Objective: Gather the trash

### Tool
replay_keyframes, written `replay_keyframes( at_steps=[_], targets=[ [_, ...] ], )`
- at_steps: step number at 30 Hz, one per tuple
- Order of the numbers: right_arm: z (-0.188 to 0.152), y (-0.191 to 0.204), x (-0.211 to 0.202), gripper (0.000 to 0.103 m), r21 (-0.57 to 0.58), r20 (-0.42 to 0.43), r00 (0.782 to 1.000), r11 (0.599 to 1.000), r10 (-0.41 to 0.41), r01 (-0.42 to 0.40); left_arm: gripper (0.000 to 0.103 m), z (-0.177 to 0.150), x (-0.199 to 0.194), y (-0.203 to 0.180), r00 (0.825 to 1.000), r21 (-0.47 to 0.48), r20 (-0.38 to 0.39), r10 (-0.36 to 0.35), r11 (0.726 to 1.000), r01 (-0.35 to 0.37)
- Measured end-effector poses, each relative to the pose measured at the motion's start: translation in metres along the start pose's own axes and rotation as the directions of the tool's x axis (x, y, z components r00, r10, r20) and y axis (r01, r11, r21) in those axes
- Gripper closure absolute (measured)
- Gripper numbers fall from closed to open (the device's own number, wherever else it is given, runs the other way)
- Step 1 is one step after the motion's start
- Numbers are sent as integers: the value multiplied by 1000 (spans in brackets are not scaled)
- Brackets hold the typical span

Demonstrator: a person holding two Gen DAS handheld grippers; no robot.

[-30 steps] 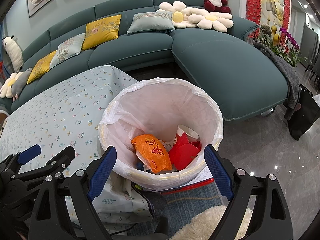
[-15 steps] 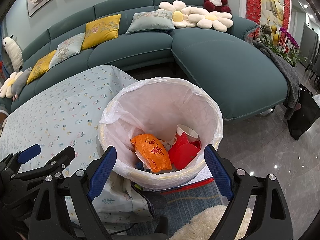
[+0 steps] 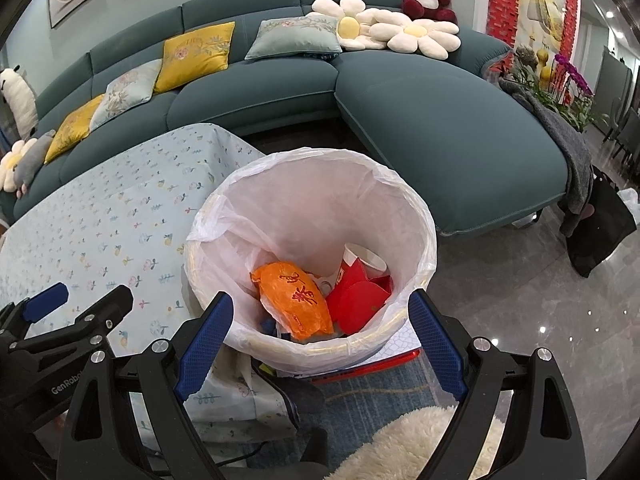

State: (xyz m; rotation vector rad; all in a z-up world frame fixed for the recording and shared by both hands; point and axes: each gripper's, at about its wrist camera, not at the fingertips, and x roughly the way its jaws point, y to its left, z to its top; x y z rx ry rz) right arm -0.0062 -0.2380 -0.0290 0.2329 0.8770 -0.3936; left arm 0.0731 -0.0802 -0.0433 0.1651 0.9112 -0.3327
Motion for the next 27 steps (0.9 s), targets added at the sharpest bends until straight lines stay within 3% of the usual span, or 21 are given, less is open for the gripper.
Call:
replay_keyframes(
  at_steps=[27],
  targets=[
    [0,4,2,18,-13,-4,1000,1000,-12,12,11,-1,-3,0,1000,-3,-12,16,1000,-16]
  ],
)
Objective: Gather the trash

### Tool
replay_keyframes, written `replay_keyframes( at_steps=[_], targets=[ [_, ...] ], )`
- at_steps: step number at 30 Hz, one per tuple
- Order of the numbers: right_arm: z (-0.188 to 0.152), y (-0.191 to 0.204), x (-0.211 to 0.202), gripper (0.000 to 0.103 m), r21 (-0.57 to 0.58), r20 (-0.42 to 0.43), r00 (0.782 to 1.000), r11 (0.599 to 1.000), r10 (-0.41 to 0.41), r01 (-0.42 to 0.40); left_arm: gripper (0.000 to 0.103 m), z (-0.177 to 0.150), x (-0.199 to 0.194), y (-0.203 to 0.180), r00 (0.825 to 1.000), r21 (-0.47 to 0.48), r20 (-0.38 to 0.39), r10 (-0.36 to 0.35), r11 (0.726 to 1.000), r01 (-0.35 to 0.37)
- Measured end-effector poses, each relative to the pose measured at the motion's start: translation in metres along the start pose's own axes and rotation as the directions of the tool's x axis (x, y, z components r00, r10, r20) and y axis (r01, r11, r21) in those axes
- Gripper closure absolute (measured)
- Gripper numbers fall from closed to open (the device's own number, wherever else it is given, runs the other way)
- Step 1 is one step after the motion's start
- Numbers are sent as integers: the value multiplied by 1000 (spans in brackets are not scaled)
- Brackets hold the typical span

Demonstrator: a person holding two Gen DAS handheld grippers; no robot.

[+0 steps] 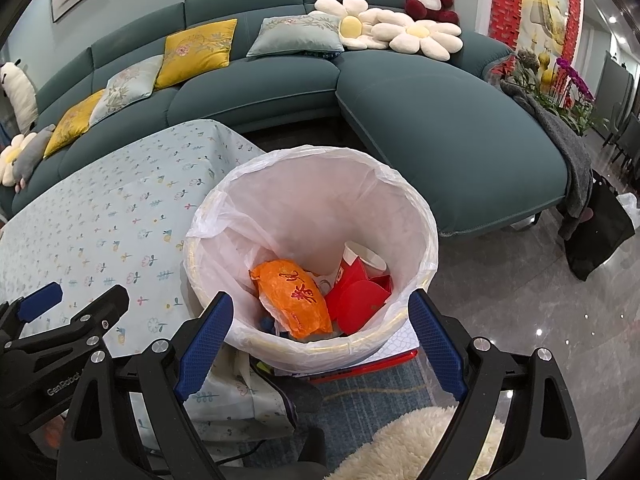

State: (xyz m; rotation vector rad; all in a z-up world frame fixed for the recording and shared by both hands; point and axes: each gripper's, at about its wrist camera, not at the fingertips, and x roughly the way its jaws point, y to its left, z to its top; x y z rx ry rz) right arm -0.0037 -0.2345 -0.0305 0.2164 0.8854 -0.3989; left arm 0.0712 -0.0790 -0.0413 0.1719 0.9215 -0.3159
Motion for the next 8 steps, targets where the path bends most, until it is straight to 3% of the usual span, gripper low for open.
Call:
replay_keyframes(
  at_steps=[8],
  targets=[
    [-1,-1,1,18,-4,-21,999,999,-44,43,11,1,-4,-4,999,43,13,-29,999,29]
  ],
)
